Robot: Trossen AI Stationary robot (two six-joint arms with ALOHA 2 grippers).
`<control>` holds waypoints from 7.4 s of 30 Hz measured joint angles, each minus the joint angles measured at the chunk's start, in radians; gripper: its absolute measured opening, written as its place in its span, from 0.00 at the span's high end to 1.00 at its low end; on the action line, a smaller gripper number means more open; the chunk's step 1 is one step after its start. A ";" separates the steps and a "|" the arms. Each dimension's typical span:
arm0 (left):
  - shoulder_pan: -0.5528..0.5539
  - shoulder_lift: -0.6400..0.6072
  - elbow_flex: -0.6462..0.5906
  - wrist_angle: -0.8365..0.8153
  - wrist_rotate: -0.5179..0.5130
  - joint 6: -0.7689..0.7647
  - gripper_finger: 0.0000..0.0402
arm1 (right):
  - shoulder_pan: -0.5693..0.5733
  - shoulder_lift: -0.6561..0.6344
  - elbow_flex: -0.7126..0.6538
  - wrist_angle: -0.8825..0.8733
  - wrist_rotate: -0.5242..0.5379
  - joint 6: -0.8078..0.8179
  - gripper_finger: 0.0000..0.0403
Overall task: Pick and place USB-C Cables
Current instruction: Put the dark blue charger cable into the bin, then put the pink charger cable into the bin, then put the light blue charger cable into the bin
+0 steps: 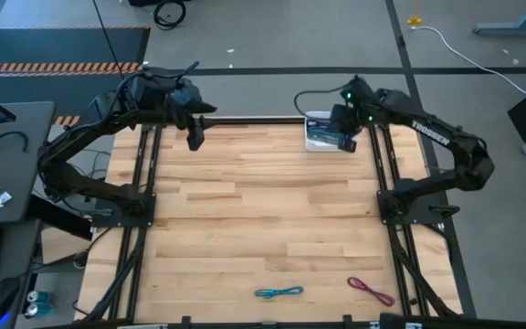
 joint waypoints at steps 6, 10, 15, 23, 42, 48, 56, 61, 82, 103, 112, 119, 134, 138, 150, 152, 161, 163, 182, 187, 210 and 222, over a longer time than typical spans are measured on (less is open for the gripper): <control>0.000 0.000 0.000 0.024 -0.026 -0.006 0.57 | -0.158 0.103 0.002 -0.010 -0.085 -0.225 0.95; 0.000 0.000 0.000 0.026 -0.076 -0.027 0.57 | -0.193 0.202 0.003 -0.009 -0.146 -0.321 0.95; 0.000 0.000 0.000 0.050 -0.134 -0.058 0.57 | -0.215 0.330 0.002 0.012 -0.160 -0.311 0.95; 0.000 0.001 0.000 0.142 -0.143 -0.108 0.57 | -0.228 0.430 0.002 0.133 -0.188 -0.216 0.94; 0.000 0.001 0.000 0.165 -0.142 -0.156 0.57 | -0.166 0.368 0.065 0.085 0.108 -0.036 0.58; 0.000 0.001 0.000 0.133 -0.142 -0.084 0.57 | 0.013 0.193 0.061 0.034 -0.005 0.216 0.60; 0.000 0.001 0.000 0.052 -0.142 0.000 0.57 | 0.428 0.055 -0.054 -0.011 -0.018 0.652 0.67; 0.000 0.001 0.000 0.016 -0.142 0.035 0.57 | 0.681 0.018 -0.144 -0.011 -0.109 0.980 0.68; 0.000 0.001 0.000 -0.035 -0.123 0.037 0.57 | 1.425 0.099 -0.381 0.297 -0.405 1.865 0.48; 0.000 0.001 0.000 -0.019 -0.123 0.027 0.57 | 1.599 0.523 -0.323 0.456 -0.480 2.045 0.57; 0.000 0.001 0.000 0.020 -0.123 0.027 0.57 | 1.599 0.562 -0.321 0.464 -0.498 2.068 0.93; 0.000 0.001 0.000 0.025 -0.123 0.034 0.57 | 1.508 0.324 -0.315 0.266 -0.141 2.080 0.95; 0.000 0.001 0.000 0.128 -0.123 0.037 0.57 | 0.329 -0.034 -0.086 0.036 0.269 0.390 0.96; 0.000 0.001 0.000 0.131 -0.123 0.033 0.57 | 0.058 0.052 -0.086 0.174 0.164 0.037 0.96; 0.000 0.001 0.000 0.151 -0.147 0.025 0.57 | -0.125 0.329 -0.037 0.254 0.110 -0.247 0.95; 0.000 0.001 0.000 0.168 -0.159 0.025 0.57 | -0.130 0.370 -0.028 0.255 0.111 -0.265 0.95; 0.000 0.001 0.000 0.203 -0.204 -0.011 0.57 | -0.136 0.487 -0.027 0.213 0.169 -0.279 0.91; 0.000 0.001 0.000 0.203 -0.205 -0.030 0.57 | -0.136 0.493 -0.027 0.214 0.186 -0.285 0.87; -0.002 0.001 0.000 0.083 -0.204 -0.035 0.57 | 0.394 0.048 -0.101 0.139 -0.025 0.466 0.63; -0.022 -0.002 0.000 -0.023 -0.176 -0.049 0.57 | 0.772 0.008 -0.200 0.328 -0.100 0.873 0.65; -0.488 -0.054 0.000 -0.127 -0.192 -0.449 0.57 | 1.380 0.640 -0.145 1.153 0.206 0.832 0.39; -0.725 -0.054 0.000 -0.161 -0.390 -0.533 0.57 | 1.409 0.903 0.076 0.971 0.338 0.952 0.62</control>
